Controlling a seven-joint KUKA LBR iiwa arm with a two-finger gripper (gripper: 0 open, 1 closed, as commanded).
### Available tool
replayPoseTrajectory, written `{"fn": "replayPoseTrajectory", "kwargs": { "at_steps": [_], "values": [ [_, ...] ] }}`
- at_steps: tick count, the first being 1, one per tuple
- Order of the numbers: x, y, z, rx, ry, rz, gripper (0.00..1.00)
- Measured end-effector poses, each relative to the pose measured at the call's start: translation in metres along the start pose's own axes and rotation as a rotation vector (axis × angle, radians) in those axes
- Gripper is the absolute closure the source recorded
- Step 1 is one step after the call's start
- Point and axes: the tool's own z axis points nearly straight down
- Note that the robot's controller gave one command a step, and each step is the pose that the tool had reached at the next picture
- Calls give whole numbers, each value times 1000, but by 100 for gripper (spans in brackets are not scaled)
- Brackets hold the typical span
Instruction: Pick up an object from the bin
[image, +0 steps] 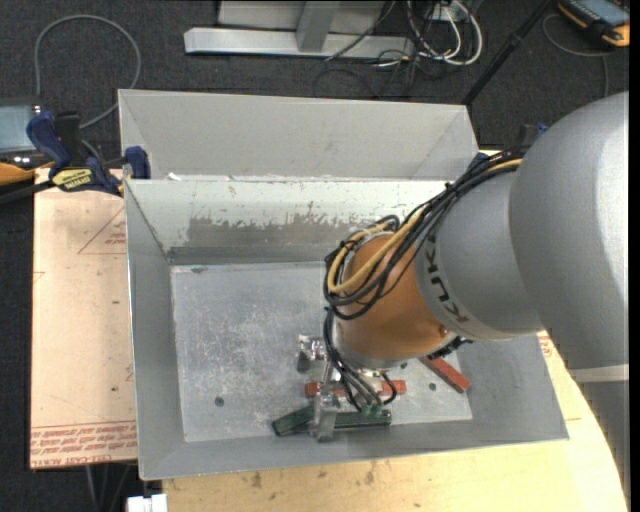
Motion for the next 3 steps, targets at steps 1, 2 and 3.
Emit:
{"fn": "replayPoseTrajectory", "kwargs": {
  "at_steps": [1,2,3],
  "values": [
    [2,28,-1,-1,-6,-94,0],
    [6,27,1,0,9,-94,100],
    [3,28,-78,-1,3,-93,100]
  ]
}}
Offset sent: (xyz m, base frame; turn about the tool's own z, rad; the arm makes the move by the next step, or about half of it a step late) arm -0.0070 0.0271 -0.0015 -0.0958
